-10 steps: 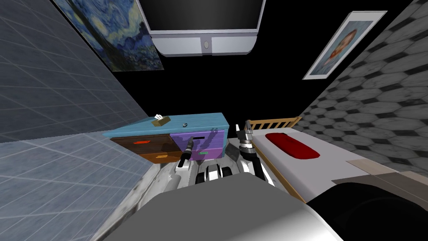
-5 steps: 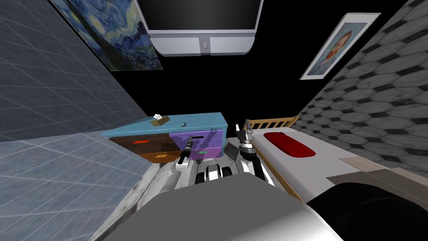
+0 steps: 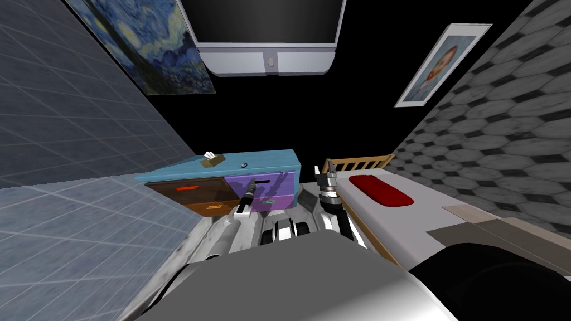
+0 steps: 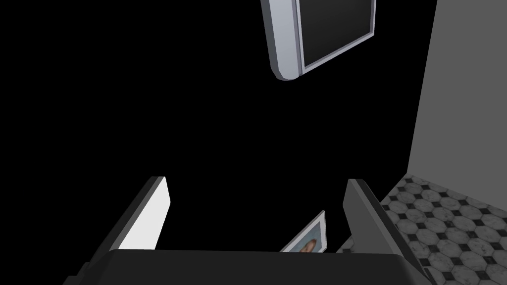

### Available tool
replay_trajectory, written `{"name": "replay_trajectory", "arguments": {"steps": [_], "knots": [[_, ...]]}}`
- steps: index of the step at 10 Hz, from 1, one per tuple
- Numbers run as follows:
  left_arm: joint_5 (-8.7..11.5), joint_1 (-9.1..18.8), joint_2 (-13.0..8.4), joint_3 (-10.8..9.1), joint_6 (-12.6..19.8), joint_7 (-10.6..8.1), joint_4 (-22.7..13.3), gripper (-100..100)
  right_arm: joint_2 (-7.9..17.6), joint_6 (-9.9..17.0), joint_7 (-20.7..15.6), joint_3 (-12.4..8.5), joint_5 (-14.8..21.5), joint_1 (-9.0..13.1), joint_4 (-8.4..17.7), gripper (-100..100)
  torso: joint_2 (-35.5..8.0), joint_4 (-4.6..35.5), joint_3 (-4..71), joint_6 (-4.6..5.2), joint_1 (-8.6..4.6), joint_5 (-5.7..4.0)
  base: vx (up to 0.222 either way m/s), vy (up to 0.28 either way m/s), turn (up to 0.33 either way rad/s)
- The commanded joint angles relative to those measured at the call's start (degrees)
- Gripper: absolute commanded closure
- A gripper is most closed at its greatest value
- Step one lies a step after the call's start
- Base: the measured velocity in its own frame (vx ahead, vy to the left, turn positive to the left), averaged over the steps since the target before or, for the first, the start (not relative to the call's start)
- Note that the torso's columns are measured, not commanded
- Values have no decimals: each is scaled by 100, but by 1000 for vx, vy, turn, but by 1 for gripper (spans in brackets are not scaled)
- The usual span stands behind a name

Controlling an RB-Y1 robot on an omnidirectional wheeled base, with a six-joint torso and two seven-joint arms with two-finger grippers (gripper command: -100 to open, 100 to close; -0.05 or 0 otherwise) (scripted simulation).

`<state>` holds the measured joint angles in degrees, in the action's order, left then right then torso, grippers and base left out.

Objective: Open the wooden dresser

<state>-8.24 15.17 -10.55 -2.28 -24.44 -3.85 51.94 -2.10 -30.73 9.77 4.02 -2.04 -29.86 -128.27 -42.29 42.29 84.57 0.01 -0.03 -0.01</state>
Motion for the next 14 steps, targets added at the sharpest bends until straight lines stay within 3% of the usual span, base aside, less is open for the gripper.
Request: {"name": "replay_trajectory", "arguments": {"steps": [1,3,4,6,7,9,14], "knots": [[-41,386,-113,-129,-140,-147,-451,-100,0,0,0,0,0,0,0,0,2,-1,0,-2,5,1,-41,-19,-20],[-36,363,-103,-118,-120,-129,-493,-100,0,0,0,0,0,0,0,0,3,-1,1,-1,4,2,-22,-17,-6],[-13,132,-37,-45,-62,-52,-252,100,0,0,0,0,0,-1,0,0,7,-2,3,-2,6,2,31,12,24],[41,-343,116,123,92,139,339,100,1,0,0,-2,0,-2,0,0,14,-4,8,4,13,2,79,64,43],[41,-377,116,123,92,139,394,100,1,0,0,-1,0,-2,0,0,28,-21,15,5,12,8,64,45,-13],[96,-798,268,291,247,329,908,100,1,0,0,-1,0,-1,0,0,18,-28,10,-1,6,10,48,37,37],[150,-1395,421,458,402,519,1686,100,1,0,0,-1,0,-1,0,0,32,-32,18,4,9,13,44,30,11]]}}
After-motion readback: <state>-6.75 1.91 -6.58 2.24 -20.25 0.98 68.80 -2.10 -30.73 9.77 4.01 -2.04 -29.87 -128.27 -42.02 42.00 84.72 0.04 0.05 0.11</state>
